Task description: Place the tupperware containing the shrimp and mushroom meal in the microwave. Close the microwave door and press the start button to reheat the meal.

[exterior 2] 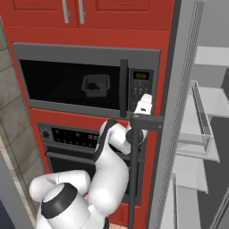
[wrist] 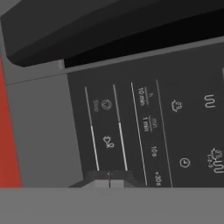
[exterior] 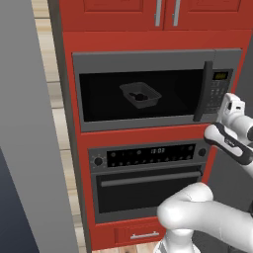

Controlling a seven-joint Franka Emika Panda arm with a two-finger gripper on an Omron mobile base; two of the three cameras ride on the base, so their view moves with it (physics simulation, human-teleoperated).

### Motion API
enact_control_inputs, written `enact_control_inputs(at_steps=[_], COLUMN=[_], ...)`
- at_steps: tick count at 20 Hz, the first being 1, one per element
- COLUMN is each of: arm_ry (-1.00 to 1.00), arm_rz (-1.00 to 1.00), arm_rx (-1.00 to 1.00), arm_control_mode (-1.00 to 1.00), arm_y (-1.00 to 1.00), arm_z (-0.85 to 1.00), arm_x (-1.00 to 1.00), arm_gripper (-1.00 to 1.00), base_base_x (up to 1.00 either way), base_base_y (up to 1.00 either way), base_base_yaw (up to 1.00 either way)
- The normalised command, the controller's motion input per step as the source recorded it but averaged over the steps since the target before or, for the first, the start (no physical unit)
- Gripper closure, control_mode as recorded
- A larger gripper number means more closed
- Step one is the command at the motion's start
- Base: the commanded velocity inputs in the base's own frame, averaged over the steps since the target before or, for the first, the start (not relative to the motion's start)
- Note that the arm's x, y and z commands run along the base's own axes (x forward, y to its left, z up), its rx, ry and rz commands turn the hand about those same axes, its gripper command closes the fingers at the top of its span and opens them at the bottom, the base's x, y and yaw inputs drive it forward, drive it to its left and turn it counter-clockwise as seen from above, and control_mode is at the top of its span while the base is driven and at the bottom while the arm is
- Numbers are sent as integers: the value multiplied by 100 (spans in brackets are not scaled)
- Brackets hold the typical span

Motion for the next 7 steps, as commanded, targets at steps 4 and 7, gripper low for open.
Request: enact_control_inputs(at_steps=[4, 7], arm_ry=[12, 23], arm_rz=[0, 0], arm_rx=[0, 0], arm_control_mode=[-100, -100], arm_y=[-10, -3], arm_z=[5, 20], arm_x=[50, 58], arm_gripper=[100, 100], base_base_x=[0, 0], base_base_y=[0, 0], base_base_yaw=[0, 0])
